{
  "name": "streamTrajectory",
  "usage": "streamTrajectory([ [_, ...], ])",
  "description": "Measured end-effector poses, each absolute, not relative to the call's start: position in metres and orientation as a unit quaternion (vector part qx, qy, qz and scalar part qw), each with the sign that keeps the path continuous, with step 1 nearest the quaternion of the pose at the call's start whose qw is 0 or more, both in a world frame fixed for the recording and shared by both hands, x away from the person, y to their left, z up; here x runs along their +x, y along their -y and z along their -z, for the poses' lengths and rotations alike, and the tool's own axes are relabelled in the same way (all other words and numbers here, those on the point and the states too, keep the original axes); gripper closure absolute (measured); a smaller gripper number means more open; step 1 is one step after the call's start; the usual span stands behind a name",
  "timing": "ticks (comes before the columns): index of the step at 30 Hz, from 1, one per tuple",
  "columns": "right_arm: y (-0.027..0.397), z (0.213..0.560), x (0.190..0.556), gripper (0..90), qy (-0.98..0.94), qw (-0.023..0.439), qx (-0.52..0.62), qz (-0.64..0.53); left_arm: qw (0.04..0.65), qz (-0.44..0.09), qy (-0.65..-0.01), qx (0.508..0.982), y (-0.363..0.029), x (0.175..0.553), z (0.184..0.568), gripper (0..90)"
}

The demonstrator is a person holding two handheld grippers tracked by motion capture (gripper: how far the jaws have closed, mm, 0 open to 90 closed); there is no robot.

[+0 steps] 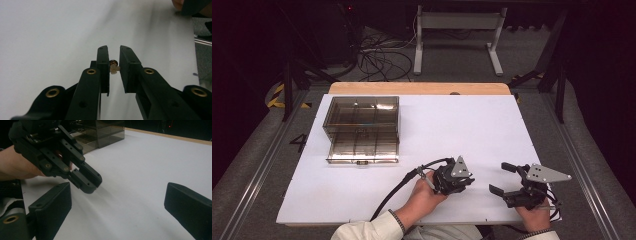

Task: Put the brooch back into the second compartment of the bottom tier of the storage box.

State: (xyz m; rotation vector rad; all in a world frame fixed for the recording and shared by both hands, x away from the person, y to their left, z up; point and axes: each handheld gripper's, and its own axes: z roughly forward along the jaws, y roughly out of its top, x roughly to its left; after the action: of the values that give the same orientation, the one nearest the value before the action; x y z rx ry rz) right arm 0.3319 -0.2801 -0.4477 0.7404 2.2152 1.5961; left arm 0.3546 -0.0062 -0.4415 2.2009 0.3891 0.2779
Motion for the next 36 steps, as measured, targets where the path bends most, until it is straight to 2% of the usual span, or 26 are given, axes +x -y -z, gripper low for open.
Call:
streamTrajectory([
  [20, 0.28, 0.448, 0.332, 8.1, -0.774, 0.156, 0.258, -0.557, 0.456, -0.114, -0.157, 0.869, -0.012, 0.349, 0.421, 79.1],
  [25, 0.28, 0.448, 0.332, 8.1, -0.774, 0.157, 0.256, -0.558, 0.462, -0.117, -0.138, 0.868, -0.016, 0.348, 0.417, 79.1],
  [36, 0.28, 0.448, 0.332, 8.1, -0.773, 0.156, 0.257, -0.558, 0.467, -0.117, -0.151, 0.863, -0.033, 0.35, 0.403, 79.1],
])
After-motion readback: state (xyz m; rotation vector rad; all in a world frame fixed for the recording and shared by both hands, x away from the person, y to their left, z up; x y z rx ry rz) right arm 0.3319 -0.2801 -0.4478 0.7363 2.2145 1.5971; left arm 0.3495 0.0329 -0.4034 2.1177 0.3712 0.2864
